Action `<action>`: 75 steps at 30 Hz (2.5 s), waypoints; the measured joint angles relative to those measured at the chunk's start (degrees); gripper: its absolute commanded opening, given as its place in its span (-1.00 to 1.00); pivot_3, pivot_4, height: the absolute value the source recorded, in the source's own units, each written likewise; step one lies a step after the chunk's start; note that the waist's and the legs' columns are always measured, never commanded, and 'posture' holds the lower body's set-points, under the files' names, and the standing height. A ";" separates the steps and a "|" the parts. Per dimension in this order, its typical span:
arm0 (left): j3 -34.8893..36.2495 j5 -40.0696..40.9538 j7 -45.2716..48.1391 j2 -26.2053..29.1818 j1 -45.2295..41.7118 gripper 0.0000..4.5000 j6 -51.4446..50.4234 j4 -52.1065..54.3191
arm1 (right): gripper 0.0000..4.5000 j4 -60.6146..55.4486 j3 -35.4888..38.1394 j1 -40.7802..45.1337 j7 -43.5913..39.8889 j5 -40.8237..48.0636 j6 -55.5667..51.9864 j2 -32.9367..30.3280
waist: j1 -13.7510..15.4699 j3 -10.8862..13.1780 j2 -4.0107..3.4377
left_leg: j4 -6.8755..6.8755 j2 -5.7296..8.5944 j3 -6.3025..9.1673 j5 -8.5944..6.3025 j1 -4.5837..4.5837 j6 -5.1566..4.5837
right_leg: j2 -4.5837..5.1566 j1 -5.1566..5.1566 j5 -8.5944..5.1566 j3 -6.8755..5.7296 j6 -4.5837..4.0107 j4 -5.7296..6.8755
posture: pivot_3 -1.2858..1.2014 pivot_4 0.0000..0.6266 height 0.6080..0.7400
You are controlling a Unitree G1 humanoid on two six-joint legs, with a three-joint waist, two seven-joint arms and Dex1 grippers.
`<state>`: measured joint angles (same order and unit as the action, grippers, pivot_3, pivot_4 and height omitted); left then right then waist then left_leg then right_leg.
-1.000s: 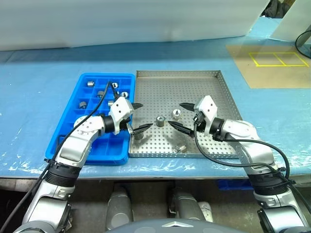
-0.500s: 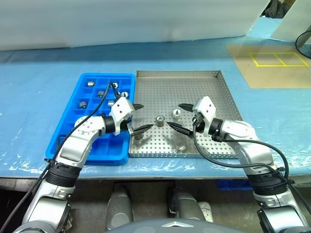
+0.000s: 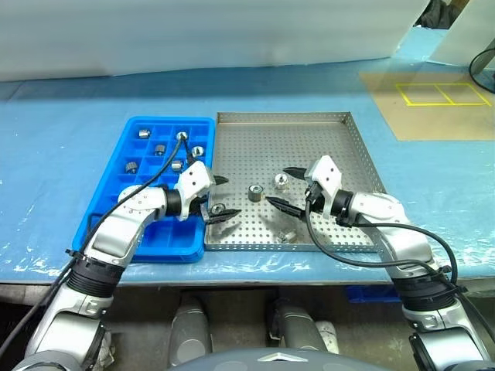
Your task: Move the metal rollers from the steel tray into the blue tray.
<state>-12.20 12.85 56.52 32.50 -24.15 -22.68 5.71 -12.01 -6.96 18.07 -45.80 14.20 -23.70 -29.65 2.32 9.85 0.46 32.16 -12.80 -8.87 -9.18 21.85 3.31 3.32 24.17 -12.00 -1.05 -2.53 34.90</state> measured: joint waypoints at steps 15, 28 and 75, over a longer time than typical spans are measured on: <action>-13.30 -10.50 8.82 1.94 -17.60 0.99 -2.05 -9.55 | 1.00 -0.03 -0.16 -0.88 1.01 -0.67 0.21 0.45 | -0.07 -0.02 -0.04 | 0.01 0.02 0.01 0.03 -0.08 0.05 | -0.01 -0.10 0.00 0.02 0.00 0.01 | -0.11 -0.52 1.00; -19.12 -16.50 20.05 2.14 -23.42 0.99 1.40 -17.32 | 1.00 -0.04 -0.22 -1.88 2.17 -1.08 0.68 0.56 | -0.04 -0.02 -0.04 | 0.02 0.02 0.01 0.03 -0.08 0.05 | 0.00 -0.10 0.00 0.02 -0.01 0.01 | -0.13 -0.52 1.00; 9.25 -16.28 -10.91 -17.69 -16.20 -0.25 -20.55 -1.10 | 1.00 5.96 -2.02 1.43 1.35 -2.76 4.53 4.69 | -0.07 -0.03 -0.16 | -0.02 -0.01 0.07 0.00 0.00 -0.03 | 0.01 -0.13 0.06 -0.12 -0.11 -0.16 | 0.01 -0.52 1.00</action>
<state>-2.95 -3.43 45.61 14.81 -40.35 -43.23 4.61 -6.05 -8.98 19.50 -44.45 11.44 -19.17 -24.96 2.26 9.81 0.30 32.14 -12.81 -8.79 -9.18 21.86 3.28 3.33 24.04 -11.94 -1.16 -2.64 34.74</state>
